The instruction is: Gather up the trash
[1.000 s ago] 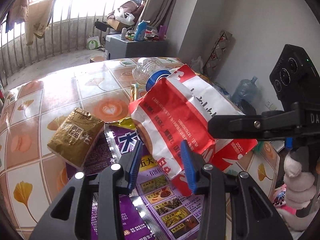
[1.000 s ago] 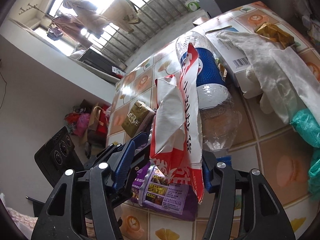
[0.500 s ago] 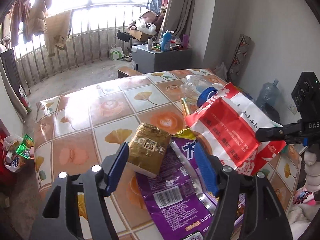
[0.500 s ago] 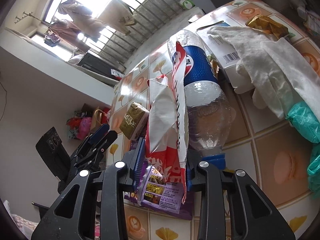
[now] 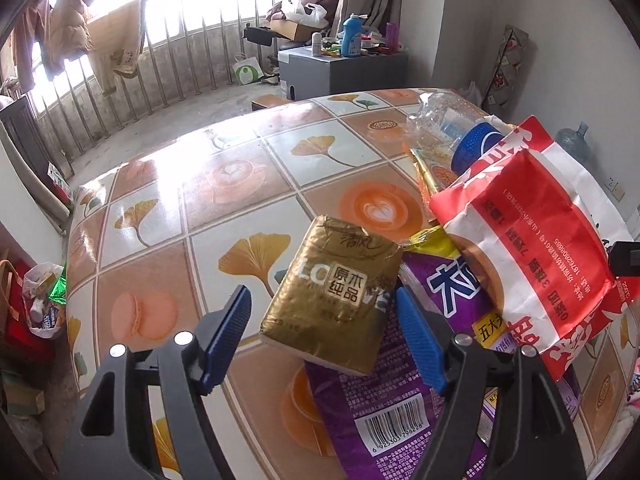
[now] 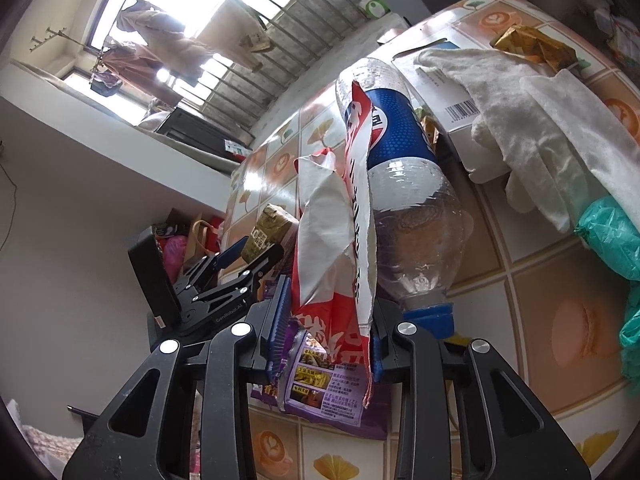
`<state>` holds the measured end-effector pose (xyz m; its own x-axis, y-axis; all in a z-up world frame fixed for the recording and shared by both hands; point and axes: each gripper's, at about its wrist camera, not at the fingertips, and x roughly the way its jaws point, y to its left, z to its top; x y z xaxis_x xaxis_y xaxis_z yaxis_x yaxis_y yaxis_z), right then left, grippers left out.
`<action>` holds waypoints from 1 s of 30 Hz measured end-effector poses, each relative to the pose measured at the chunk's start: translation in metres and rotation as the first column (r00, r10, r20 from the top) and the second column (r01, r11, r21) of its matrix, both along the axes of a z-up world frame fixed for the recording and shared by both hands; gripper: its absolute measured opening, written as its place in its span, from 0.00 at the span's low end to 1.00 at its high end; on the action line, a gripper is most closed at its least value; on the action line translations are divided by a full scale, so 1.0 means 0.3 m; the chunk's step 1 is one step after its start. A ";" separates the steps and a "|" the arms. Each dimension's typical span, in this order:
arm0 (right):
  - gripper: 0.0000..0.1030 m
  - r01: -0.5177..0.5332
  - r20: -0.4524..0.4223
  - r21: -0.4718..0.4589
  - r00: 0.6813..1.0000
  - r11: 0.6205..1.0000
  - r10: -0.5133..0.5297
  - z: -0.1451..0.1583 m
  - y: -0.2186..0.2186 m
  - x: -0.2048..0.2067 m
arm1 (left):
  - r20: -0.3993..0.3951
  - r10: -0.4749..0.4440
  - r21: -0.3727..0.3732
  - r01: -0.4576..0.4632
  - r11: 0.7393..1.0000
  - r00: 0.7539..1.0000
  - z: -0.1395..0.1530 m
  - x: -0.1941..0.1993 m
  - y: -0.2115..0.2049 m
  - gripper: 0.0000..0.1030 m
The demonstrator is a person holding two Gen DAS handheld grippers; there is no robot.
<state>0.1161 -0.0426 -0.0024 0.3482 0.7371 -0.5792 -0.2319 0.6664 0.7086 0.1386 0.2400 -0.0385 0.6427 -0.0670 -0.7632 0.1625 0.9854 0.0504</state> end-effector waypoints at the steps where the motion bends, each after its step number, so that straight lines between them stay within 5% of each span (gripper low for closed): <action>1: 0.29 -0.002 0.000 0.001 1.000 1.000 0.002 0.004 -0.001 0.002 | -0.002 -0.002 0.011 0.002 1.000 1.000 -0.003 0.001 -0.005 0.70; 5: 0.29 -0.008 0.000 0.007 1.000 1.000 0.008 0.006 0.003 0.000 | -0.004 0.003 0.061 -0.003 0.998 1.000 -0.014 -0.004 -0.027 0.67; 17: 0.28 -0.018 0.013 0.046 1.000 0.999 0.018 0.027 0.002 -0.003 | 0.006 0.029 0.014 -0.029 0.999 1.000 0.009 -0.032 -0.006 0.59; 30: 0.28 -0.036 0.086 0.130 0.996 0.991 0.025 0.064 -0.062 -0.030 | 0.082 0.085 -0.074 -0.079 0.994 0.993 0.186 -0.106 0.072 0.58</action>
<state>0.1070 -0.0612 0.0167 0.3678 0.8156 -0.4466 -0.3132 0.5609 0.7664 0.1069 0.2616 0.0174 0.7107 -0.0629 -0.7007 0.0789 0.9968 -0.0095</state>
